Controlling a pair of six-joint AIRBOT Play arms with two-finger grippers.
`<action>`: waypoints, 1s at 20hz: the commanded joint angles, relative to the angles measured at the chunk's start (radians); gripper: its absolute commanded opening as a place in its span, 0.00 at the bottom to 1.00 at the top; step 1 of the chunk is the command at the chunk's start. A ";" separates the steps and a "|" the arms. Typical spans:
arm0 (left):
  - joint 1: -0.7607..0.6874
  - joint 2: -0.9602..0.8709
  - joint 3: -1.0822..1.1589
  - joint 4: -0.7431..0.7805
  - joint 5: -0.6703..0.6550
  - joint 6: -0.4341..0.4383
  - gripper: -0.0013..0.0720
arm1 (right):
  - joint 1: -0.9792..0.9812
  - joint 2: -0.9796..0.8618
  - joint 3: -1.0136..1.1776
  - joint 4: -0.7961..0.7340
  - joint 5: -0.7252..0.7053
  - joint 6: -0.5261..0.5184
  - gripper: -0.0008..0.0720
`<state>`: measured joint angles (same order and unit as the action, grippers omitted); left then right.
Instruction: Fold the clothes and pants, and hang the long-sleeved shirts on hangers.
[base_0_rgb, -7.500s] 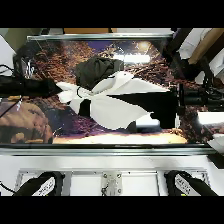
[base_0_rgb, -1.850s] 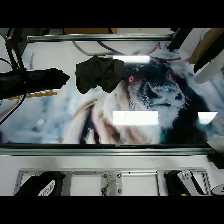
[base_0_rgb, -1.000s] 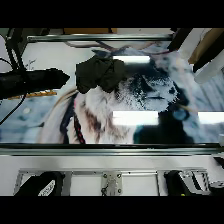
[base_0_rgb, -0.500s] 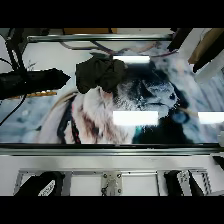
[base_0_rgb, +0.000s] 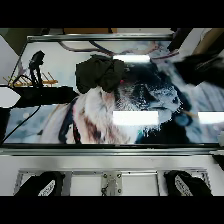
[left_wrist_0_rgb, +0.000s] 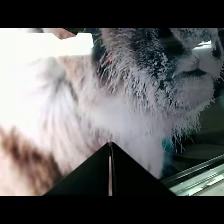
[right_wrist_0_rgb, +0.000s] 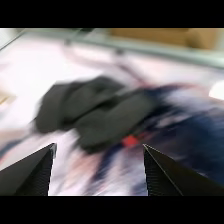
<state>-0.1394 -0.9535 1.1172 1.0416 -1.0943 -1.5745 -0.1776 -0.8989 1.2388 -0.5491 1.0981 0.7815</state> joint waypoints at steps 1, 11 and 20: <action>0.000 0.001 -0.047 -0.042 -0.001 0.001 0.04 | 0.246 -0.041 -0.132 0.003 0.126 -0.023 0.82; 0.000 0.001 -0.053 -0.043 -0.001 0.000 0.04 | 0.351 -0.126 -0.179 0.005 0.141 -0.023 0.69; 0.000 0.001 -0.053 -0.042 -0.001 0.000 0.04 | 0.351 -0.126 -0.179 0.005 0.141 -0.023 0.04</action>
<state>-0.1394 -0.9535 1.0649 0.9985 -1.0954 -1.5745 0.1726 -1.0241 1.0603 -0.5449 1.2385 0.7586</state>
